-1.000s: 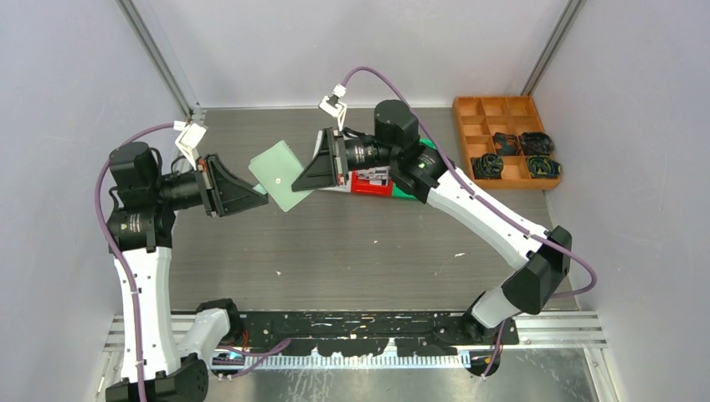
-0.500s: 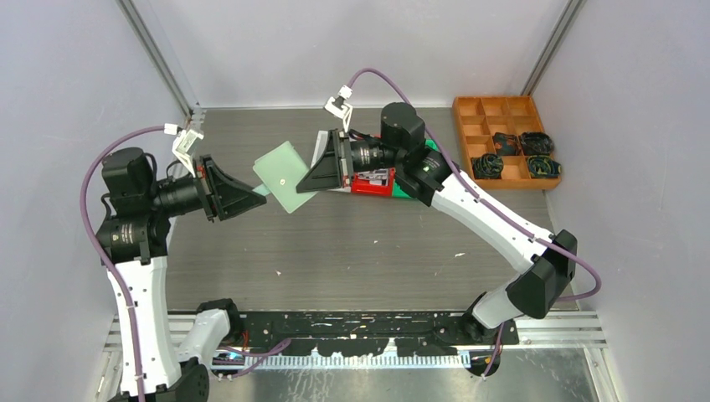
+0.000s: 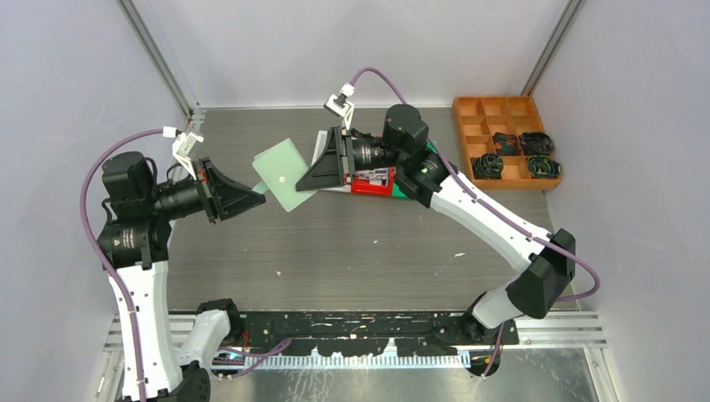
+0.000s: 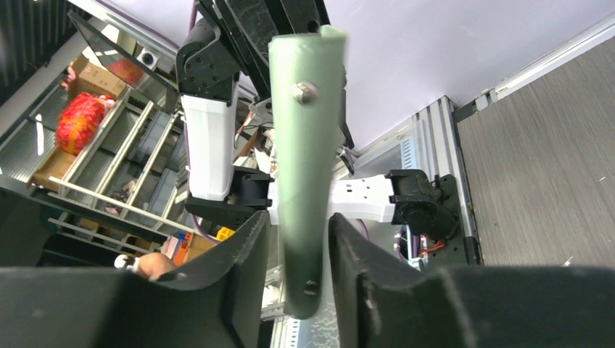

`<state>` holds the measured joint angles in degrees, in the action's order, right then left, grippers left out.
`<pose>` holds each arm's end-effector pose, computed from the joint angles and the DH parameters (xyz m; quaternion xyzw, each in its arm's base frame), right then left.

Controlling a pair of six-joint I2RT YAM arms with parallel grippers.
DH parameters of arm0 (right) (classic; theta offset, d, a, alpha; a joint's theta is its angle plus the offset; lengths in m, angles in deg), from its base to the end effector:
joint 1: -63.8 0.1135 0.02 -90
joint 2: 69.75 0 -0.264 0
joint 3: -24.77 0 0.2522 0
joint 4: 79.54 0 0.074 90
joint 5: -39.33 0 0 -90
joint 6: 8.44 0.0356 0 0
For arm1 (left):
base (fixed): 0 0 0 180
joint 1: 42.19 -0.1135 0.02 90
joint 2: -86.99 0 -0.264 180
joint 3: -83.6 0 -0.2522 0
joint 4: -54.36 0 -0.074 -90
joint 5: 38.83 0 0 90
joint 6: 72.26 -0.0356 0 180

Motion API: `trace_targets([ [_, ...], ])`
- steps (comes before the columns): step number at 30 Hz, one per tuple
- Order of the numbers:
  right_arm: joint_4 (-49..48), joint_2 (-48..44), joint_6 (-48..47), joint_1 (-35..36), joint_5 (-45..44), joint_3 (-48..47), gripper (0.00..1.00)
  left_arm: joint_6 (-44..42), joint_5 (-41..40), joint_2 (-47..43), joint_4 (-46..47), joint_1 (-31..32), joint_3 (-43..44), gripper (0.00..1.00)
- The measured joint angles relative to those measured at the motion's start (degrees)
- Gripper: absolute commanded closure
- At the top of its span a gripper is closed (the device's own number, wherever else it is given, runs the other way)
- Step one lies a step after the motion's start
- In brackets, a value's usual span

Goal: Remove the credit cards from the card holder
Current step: Open the card holder.

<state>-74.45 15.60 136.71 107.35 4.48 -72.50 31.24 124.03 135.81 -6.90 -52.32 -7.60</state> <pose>0.2256 0.2548 0.4399 -0.2850 0.6203 0.7032 0.1988 0.1223 -0.0127 0.4436 0.1921 0.7187 -0.5034 0.4395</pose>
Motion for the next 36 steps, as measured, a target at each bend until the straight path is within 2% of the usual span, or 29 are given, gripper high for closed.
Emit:
trace_targets([
  [2,-0.44,0.02,0.15,0.00,-0.13,0.68,0.31,-0.04,-0.63,-0.13,0.26,0.00,0.00,1.00],
  [3,-0.52,0.02,0.22,-0.02,-0.24,1.03,0.14,-0.28,-1.01,-0.17,0.31,0.00,0.02,1.00],
  [4,-0.55,0.09,0.28,-0.02,-0.44,1.25,0.07,-0.57,-1.46,-0.22,0.22,0.00,0.04,1.00],
  [6,-0.33,0.22,-0.28,-0.02,-1.14,1.60,0.01,-2.38,-2.80,-0.20,-0.92,0.00,0.52,1.00],
  [9,2.84,0.31,-3.13,-0.13,-3.65,1.55,0.01,-9.64,-5.90,0.28,-5.60,0.00,3.39,1.00],
  [13,13.53,0.31,-10.84,-0.26,-10.64,0.13,0.00,-27.28,-13.33,0.94,-14.51,0.00,8.55,1.00],
  [17,23.04,0.28,-18.21,-0.52,-18.86,-2.54,0.01,-41.77,-19.87,0.04,-20.44,0.00,9.05,1.00],
  [21,26.45,0.11,-22.86,-0.61,-22.47,-3.39,0.00,-53.09,-24.11,-0.11,-25.70,0.00,9.09,1.00],
  [23,26.80,0.07,-24.33,-0.52,-22.77,-3.23,0.01,-56.08,-24.98,0.02,-27.39,0.00,9.42,1.00],
  [29,25.75,-2.54,-30.45,3.76,-25.00,1.25,0.00,-58.62,-25.40,0.26,-30.47,0.00,11.02,1.00],
  [31,25.46,-3.65,-32.79,6.80,-27.17,2.84,0.01,-56.35,-25.55,-0.07,-30.05,0.00,10.99,1.00],
  [36,20.92,-6.73,-35.71,13.40,-33.18,7.52,0.01,-43.85,-27.04,-1.40,-25.07,0.00,9.33,1.00],
])
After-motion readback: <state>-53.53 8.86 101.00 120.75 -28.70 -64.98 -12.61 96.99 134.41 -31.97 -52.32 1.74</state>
